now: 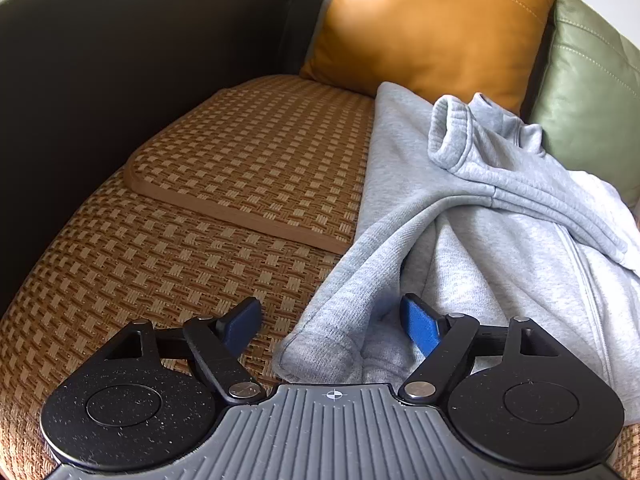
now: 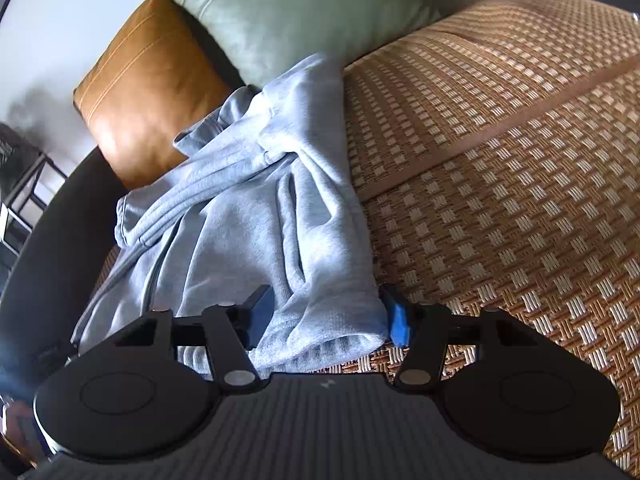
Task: Fold clothes
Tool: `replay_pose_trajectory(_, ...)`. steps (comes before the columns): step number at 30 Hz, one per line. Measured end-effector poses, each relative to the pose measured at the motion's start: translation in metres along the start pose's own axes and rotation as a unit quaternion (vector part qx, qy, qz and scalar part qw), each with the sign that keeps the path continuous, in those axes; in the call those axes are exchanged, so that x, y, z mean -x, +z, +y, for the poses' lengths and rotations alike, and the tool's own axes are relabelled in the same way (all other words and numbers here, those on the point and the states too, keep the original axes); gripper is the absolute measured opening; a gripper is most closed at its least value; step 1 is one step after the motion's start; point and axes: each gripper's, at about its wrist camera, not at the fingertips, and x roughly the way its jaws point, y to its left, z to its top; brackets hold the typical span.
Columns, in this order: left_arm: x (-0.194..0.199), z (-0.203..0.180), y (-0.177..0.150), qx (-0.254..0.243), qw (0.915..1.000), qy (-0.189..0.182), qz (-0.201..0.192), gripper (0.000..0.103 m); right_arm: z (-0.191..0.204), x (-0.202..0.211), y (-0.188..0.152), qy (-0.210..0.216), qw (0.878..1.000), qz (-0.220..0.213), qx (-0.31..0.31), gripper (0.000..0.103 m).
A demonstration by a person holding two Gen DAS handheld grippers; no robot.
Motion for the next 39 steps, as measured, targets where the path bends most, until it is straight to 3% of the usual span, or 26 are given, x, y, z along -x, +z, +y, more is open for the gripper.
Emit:
replay_pose_trajectory(8,-0.003,0.001,-0.002,-0.005,1.0,0.0,-0.009,0.086,0.007,-0.004,-0.002,-0.008,1.0,-0.004,0.022,0.072)
replay_pose_trajectory(9,-0.002,0.002,-0.002,-0.007,0.9999,-0.009,-0.01,0.076,0.008,-0.004,-0.001,-0.017,1.0,-0.002,0.024,0.07)
replay_pose_trajectory(10,0.0,0.003,-0.002,-0.008,0.9996,-0.024,-0.011,0.048,0.009,-0.004,0.0,-0.029,0.999,0.002,0.027,0.056)
replay_pose_trajectory(11,0.001,0.004,-0.002,-0.006,0.9995,-0.031,-0.01,0.046,0.009,-0.003,0.001,-0.035,0.999,0.005,0.026,0.044)
replay_pose_trajectory(13,0.004,0.006,-0.002,0.0,0.999,-0.043,-0.009,0.045,0.0,-0.001,0.004,-0.021,1.0,0.013,-0.002,0.041)
replay_pose_trajectory(15,0.004,0.01,-0.004,0.008,0.9986,-0.051,-0.009,0.047,-0.007,0.0,0.005,-0.008,1.0,0.012,-0.025,0.041)
replay_pose_trajectory(20,0.0,0.007,-0.002,0.009,0.9979,-0.063,-0.01,0.079,-0.009,0.0,-0.001,0.001,1.0,-0.004,-0.029,0.047)
replay_pose_trajectory(22,-0.002,-0.001,-0.003,-0.008,0.9984,-0.054,-0.013,0.082,-0.006,-0.001,-0.001,0.002,1.0,-0.007,-0.024,0.053)
replay_pose_trajectory(24,-0.003,-0.009,-0.004,-0.024,0.9988,-0.04,-0.017,0.078,-0.001,-0.003,-0.001,-0.008,1.0,-0.005,-0.012,0.053)
replay_pose_trajectory(26,0.002,-0.006,-0.003,-0.022,0.999,-0.035,-0.017,0.055,0.001,-0.004,0.002,-0.019,1.0,0.005,-0.005,0.036)
replay_pose_trajectory(28,0.006,-0.003,-0.002,-0.02,0.9992,-0.029,-0.017,0.031,-0.004,-0.002,0.008,-0.009,0.999,0.019,-0.026,0.028)
replay_pose_trajectory(29,0.01,0.0,-0.001,-0.015,0.9993,-0.031,-0.016,0.025,-0.004,0.002,0.009,-0.005,0.999,0.023,-0.028,0.025)
replay_pose_trajectory(34,0.036,0.01,-0.005,-0.008,0.9993,-0.031,-0.019,0.023,-0.001,0.03,0.008,0.012,0.999,0.03,-0.015,0.023)
replay_pose_trajectory(39,0.07,0.014,-0.04,-0.008,0.9989,-0.04,-0.022,0.023,-0.001,0.057,0.003,0.026,0.999,0.037,-0.006,0.023)
